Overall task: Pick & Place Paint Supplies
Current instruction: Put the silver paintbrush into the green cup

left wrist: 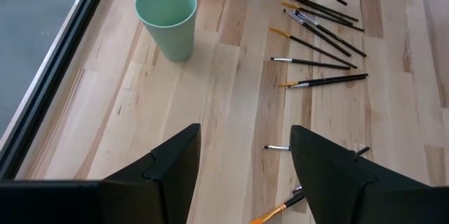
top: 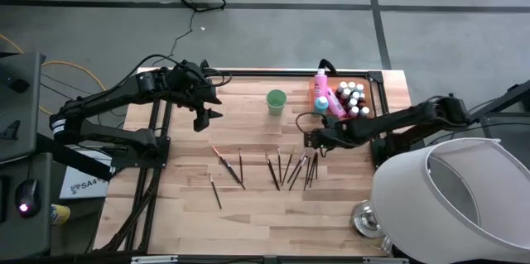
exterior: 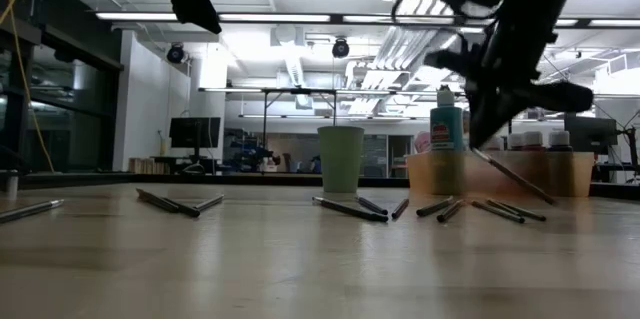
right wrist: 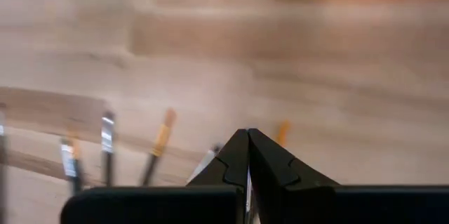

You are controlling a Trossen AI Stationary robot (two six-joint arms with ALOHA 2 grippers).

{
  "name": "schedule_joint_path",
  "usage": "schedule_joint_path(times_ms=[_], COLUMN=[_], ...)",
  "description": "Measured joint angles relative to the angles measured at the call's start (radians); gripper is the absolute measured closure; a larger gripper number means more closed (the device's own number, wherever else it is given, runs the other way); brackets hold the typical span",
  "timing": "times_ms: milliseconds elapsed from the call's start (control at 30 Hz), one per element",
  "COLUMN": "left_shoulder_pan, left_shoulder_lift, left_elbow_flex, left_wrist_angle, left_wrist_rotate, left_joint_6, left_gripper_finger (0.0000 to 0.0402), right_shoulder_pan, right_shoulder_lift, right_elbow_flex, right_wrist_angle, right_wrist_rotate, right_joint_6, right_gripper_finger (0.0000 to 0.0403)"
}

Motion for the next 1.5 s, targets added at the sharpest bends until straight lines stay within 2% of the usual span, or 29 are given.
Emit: schedule_joint_path(times_ms=[167, 300, 500, 667, 833, 933, 1133, 1300, 1500], left_shoulder_pan=[0.000, 0.000, 0.000, 0.000, 0.000, 0.000, 0.000, 0.000, 0.000], left_shoulder_lift=[0.000, 0.000, 0.000, -0.008, -0.068, -0.100, -0.178, -0.247, -0.337], left_elbow_flex=[0.000, 0.000, 0.000, 0.000, 0.000, -0.009, -0.141, -0.267, -0.371], left_wrist_angle=[0.005, 0.006, 0.006, 0.030, 0.116, 0.177, 0.334, 0.451, 0.534], left_wrist_rotate=[0.000, 0.000, 0.000, -0.001, -0.001, -0.002, -0.003, 0.004, 0.017], left_joint_6=[-0.004, -0.016, -0.029, -0.046, -0.052, -0.054, -0.117, -0.206, -0.292], left_gripper_finger=[0.0187, 0.0188, 0.0188, 0.0188, 0.0188, 0.0188, 0.0187, 0.0188, 0.0188], right_shoulder_pan=[0.000, 0.000, -0.003, -0.037, -0.104, -0.165, -0.290, -0.342, -0.354], right_shoulder_lift=[-0.092, -0.142, -0.168, -0.164, -0.162, -0.160, -0.093, 0.001, 0.128], right_elbow_flex=[0.000, 0.000, 0.000, 0.000, 0.000, 0.000, 0.000, 0.000, 0.000], right_wrist_angle=[0.032, 0.149, 0.434, 0.751, 1.028, 1.114, 1.140, 1.208, 1.253], right_wrist_rotate=[0.132, 0.235, 0.398, 0.442, 0.438, 0.378, 0.283, 0.185, 0.177], right_joint_6=[-0.059, -0.209, -0.479, -0.791, -1.065, -1.159, -1.163, -1.134, -1.138], right_gripper_finger=[0.0400, 0.0400, 0.0400, 0.0400, 0.0400, 0.0400, 0.0400, 0.0400, 0.0400])
